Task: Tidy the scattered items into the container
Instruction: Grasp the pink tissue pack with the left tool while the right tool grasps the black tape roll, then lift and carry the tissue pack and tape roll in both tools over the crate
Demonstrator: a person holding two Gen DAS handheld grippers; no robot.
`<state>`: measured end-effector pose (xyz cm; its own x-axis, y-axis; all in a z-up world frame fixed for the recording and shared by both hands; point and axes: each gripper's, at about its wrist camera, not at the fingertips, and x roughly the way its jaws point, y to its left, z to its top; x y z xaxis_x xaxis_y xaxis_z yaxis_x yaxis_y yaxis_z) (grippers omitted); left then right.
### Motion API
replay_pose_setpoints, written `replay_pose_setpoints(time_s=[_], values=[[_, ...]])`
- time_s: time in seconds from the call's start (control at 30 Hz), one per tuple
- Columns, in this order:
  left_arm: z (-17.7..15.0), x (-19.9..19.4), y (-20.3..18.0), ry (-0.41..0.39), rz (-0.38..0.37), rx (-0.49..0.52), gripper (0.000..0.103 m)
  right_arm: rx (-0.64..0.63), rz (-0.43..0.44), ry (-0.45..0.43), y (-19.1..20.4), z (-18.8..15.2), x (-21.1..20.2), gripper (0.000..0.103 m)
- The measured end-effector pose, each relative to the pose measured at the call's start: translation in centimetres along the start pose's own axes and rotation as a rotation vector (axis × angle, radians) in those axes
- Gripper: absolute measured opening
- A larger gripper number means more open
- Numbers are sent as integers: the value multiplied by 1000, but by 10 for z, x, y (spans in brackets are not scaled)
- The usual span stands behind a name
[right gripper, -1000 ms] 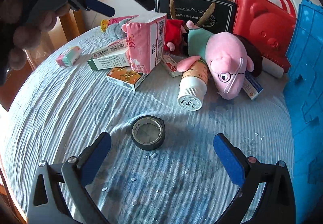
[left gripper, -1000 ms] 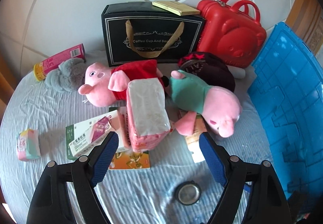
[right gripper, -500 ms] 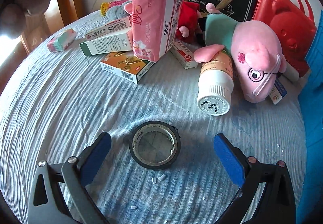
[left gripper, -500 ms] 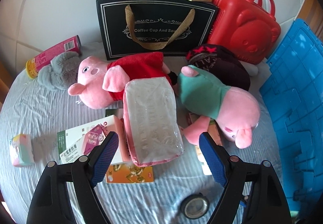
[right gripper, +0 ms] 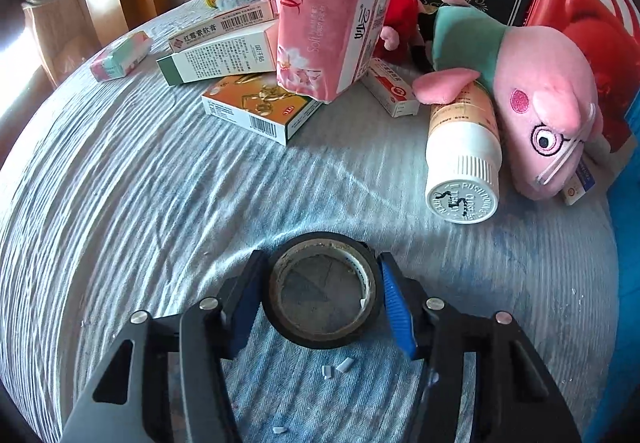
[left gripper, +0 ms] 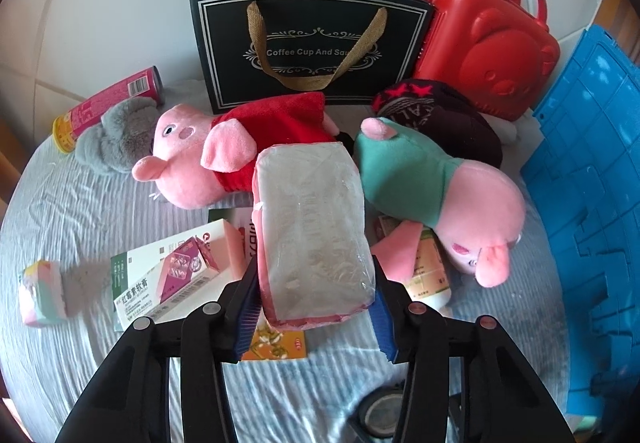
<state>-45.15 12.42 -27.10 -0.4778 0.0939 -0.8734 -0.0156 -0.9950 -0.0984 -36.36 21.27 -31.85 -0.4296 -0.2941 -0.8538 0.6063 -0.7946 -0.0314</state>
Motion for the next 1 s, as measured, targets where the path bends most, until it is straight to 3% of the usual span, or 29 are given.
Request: replay_pose_setpoints(time_s=[0.43,1.0], values=[[-9,-49,8,-59,-23,-29,46,6,31,-22,17,4,-29,55],[-52,-158,22,-135,-9,-95,46,-1,37,-68,41,7,-128,55]])
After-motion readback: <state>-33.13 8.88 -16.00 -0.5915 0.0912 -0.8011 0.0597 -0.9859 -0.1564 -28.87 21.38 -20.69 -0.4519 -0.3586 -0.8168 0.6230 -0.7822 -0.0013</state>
